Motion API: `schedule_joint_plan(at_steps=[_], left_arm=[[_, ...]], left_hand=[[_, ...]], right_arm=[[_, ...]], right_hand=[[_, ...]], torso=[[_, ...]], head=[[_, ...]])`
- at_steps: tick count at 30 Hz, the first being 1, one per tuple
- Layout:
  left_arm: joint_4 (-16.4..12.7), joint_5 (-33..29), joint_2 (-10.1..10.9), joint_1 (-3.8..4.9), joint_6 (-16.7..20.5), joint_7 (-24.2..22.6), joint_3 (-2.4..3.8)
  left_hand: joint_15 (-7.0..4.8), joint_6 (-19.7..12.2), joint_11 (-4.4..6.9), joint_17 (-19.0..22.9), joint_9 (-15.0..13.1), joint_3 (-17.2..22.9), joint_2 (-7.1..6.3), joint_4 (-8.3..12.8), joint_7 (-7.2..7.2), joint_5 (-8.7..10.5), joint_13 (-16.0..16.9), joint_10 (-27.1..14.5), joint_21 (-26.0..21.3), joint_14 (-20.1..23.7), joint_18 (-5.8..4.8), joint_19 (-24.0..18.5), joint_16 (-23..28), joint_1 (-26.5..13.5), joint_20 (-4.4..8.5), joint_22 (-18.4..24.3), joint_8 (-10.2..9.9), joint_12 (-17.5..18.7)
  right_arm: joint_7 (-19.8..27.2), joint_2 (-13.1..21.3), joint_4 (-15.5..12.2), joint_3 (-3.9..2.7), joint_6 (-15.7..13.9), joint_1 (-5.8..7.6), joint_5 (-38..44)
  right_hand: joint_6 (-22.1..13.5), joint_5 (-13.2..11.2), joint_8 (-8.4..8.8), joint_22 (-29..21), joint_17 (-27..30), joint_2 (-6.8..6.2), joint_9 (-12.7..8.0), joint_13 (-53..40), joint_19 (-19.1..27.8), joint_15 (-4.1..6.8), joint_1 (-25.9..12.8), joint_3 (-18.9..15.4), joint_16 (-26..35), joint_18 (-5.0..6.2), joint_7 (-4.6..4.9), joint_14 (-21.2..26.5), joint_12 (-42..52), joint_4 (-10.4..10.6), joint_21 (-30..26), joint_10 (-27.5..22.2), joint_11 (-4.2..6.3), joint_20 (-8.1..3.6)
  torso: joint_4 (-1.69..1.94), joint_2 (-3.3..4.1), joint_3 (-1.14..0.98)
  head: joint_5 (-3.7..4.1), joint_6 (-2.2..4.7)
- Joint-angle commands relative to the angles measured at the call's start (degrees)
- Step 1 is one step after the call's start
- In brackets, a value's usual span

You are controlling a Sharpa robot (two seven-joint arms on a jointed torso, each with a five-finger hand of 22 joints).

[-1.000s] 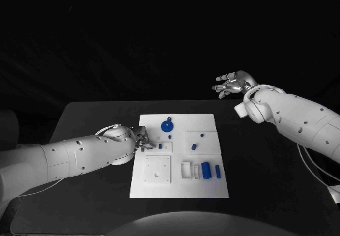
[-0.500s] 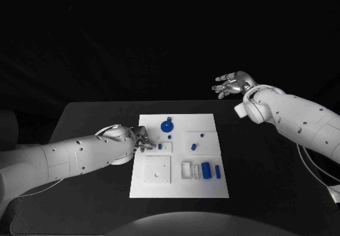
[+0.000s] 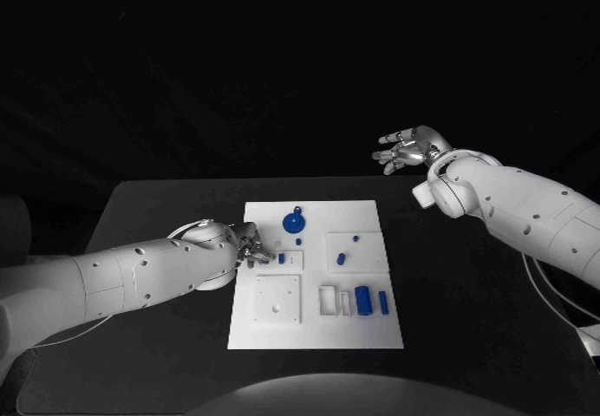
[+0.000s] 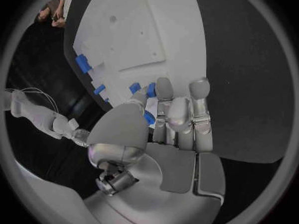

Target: Assemble the parts on the task board

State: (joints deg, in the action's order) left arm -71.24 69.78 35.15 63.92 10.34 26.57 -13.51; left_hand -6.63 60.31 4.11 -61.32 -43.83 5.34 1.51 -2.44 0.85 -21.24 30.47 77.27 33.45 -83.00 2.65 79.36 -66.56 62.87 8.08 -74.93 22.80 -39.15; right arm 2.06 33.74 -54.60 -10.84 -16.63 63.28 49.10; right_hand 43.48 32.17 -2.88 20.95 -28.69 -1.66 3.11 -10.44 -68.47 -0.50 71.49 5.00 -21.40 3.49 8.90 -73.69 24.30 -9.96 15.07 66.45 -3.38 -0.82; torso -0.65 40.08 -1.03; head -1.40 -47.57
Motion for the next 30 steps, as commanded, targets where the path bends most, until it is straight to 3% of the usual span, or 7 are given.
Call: schedule_joint_plan(at_steps=[1,7,30], left_arm=[[0.1,0.0,-0.2,-0.29,-1.3,0.7,-0.19],[0.2,0.2,-0.3,-0.29,-1.0,1.2,-0.19],[0.7,0.5,-0.4,-0.29,-1.4,1.7,-0.19]], left_hand=[[-0.25,-0.3,0.11,0.1,0.0,-0.2,-0.71,-0.4,-0.06,0.42,0.1,-0.2,-0.2,-0.2,-0.72,0.3,0.3,0.1,0.05,-2.1,-0.3,-0.2],[-0.27,0.0,0.10,0.0,0.0,-1.4,-1.88,-1.6,-0.10,0.92,0.1,-0.2,-0.1,-0.2,-0.70,0.3,0.2,-0.7,0.06,-2.1,-0.3,-0.3],[-0.24,0.1,0.04,0.1,-0.2,-1.6,-3.80,-3.5,-0.19,1.39,0.1,-0.2,-0.3,-0.1,-0.69,0.3,0.3,-1.3,0.04,-2.1,-0.2,-0.3]], right_arm=[[0.0,0.0,0.0,-0.03,0.5,-0.01,-0.1],[0.1,0.0,0.0,-0.03,0.4,-0.01,-0.1],[0.1,0.0,0.0,-0.03,0.4,-0.04,-0.1]], right_hand=[[-0.1,0.3,-0.18,-0.1,0.0,-0.05,0.0,0.0,0.5,0.08,-0.3,0.0,0.0,-0.31,0.13,0.3,0.2,0.1,0.4,-0.4,0.07,0.04],[-0.1,0.3,-0.18,-0.1,0.0,-0.05,0.0,0.0,0.5,0.08,-0.3,0.0,0.0,-0.31,0.13,0.3,0.2,0.1,0.4,-0.4,0.07,0.04],[-0.3,0.3,-0.16,-0.2,0.1,-0.04,0.0,0.1,0.5,0.04,-0.4,-0.1,0.0,-0.32,0.15,0.3,0.2,0.1,0.4,-0.5,0.03,0.09]], torso=[[0.02,0.00,-0.01],[0.02,0.00,0.00],[0.00,0.01,0.01]], head=[[0.02,0.07],[0.07,0.15],[0.12,0.10]])
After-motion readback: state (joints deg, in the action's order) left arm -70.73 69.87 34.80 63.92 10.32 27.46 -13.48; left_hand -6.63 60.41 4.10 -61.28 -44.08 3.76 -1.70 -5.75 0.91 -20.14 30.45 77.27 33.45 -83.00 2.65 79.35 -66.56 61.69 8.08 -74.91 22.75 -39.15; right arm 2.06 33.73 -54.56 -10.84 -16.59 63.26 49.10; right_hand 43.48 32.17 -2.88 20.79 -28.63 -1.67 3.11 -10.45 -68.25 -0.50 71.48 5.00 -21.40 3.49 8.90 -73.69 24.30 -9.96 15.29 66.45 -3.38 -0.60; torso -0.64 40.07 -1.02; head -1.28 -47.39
